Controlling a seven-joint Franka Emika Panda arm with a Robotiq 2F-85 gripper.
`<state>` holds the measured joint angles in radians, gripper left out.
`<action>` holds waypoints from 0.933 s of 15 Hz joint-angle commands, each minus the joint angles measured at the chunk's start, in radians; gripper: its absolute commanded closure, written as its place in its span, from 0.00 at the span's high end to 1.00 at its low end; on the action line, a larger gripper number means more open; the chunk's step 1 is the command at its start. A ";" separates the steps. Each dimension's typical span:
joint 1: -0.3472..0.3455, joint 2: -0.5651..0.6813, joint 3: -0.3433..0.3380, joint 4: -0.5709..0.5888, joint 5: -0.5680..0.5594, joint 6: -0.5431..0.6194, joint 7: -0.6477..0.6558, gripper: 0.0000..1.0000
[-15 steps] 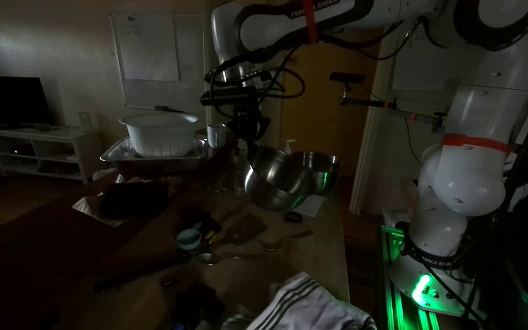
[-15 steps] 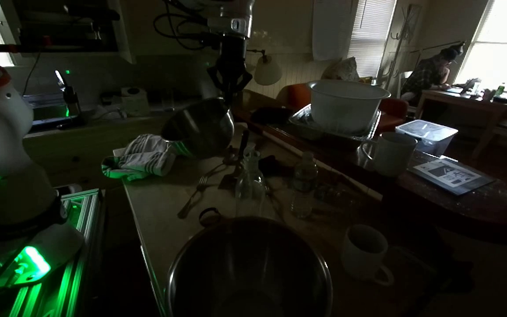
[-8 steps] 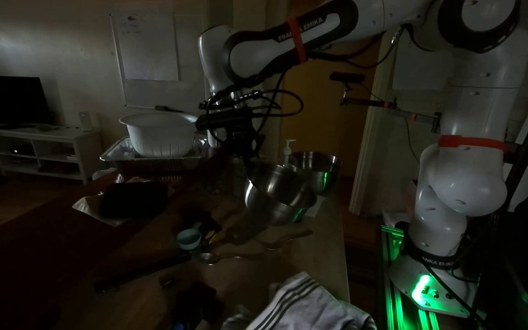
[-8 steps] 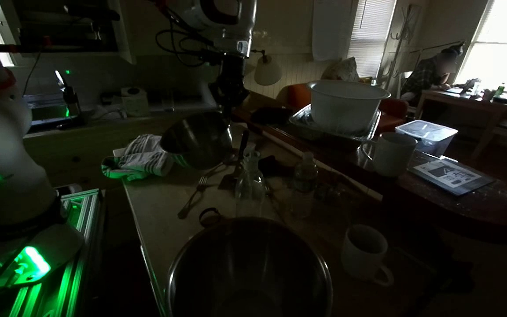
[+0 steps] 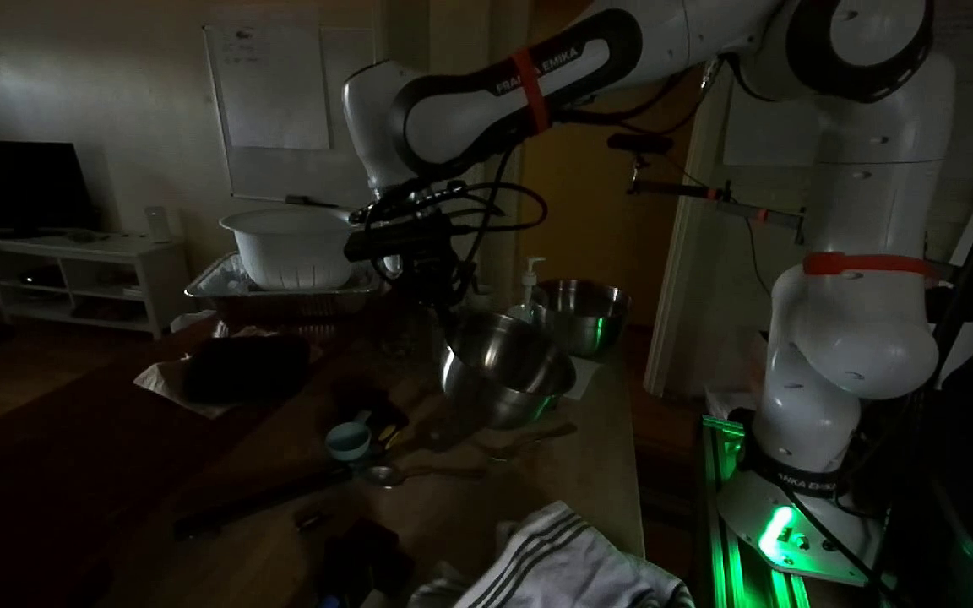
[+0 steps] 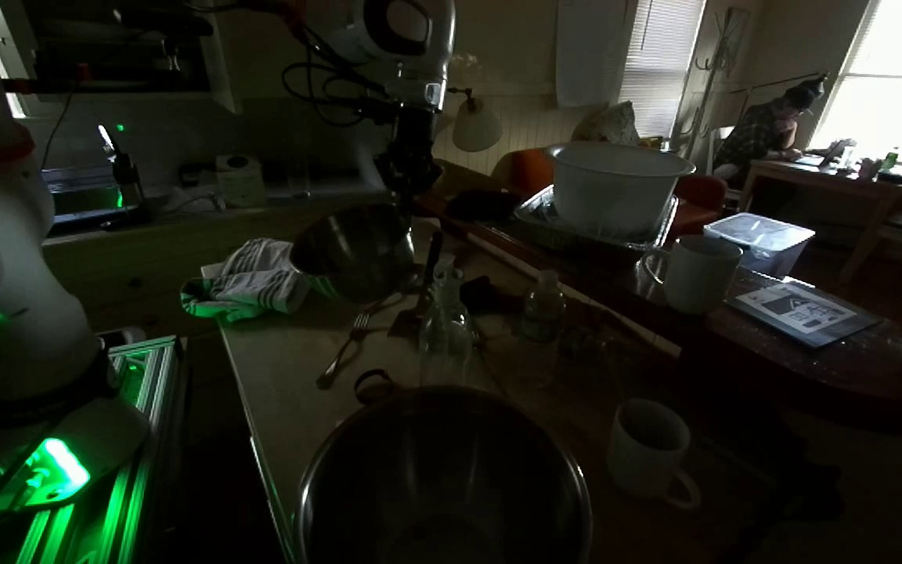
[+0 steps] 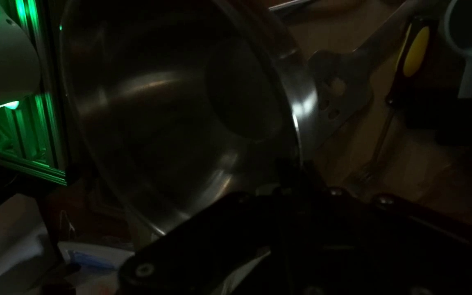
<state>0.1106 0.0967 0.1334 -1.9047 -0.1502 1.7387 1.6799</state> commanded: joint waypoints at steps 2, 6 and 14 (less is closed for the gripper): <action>0.050 0.174 -0.006 0.168 -0.035 -0.033 -0.042 0.02; 0.077 0.290 -0.023 0.279 -0.035 -0.051 -0.085 0.02; 0.107 0.442 -0.060 0.458 -0.008 -0.115 -0.168 0.02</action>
<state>0.1958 0.4835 0.0968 -1.5459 -0.1737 1.7024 1.5534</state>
